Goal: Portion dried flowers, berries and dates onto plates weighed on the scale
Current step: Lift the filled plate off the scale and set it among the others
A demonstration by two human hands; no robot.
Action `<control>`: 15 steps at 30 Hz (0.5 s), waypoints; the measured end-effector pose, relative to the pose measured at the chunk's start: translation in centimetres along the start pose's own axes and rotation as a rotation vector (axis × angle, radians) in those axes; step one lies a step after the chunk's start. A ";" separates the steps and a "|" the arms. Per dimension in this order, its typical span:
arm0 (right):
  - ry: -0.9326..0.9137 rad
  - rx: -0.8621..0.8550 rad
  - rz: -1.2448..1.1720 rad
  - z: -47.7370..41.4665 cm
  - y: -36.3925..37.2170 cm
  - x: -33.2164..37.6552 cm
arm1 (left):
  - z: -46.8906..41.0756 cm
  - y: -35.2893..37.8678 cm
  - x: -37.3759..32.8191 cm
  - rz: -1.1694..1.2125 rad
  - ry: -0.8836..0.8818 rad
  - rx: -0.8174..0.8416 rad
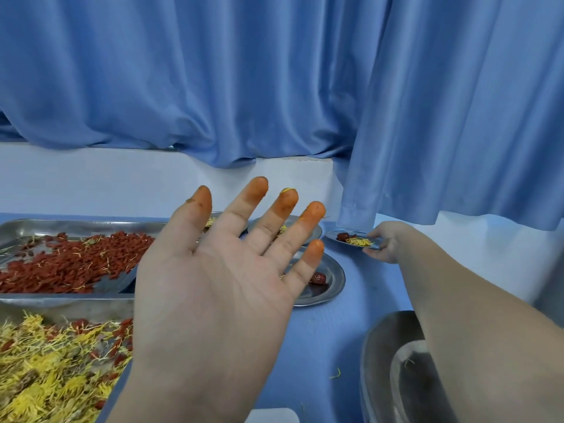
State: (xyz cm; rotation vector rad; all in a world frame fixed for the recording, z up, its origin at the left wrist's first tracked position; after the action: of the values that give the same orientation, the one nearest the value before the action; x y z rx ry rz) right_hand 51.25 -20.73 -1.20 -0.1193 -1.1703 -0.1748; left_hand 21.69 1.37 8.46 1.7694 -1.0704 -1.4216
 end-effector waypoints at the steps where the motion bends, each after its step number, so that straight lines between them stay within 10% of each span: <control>1: -0.009 0.016 -0.008 -0.2 0.7 0.2 | 0.0 -0.1 0.0 0.012 -0.004 -0.004; 15: 0.041 -0.018 0.000 -1.7 3.7 1.0 | -0.3 -0.1 -0.3 0.062 -0.012 -0.024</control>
State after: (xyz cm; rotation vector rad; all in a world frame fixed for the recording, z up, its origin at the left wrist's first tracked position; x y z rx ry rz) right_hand 53.92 -17.47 -0.95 -0.1315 -1.1280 -0.1870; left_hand 21.97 1.64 8.58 1.6982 -1.0999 -1.4041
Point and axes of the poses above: each hand's wrist, its own z-axis away from the middle knuckle, its own y-axis out of the palm, x = y × z, the point moved 7 cm from there along -z, towards the middle knuckle, and after that the axes turned 1 degree about z, right-handed, at the moved point
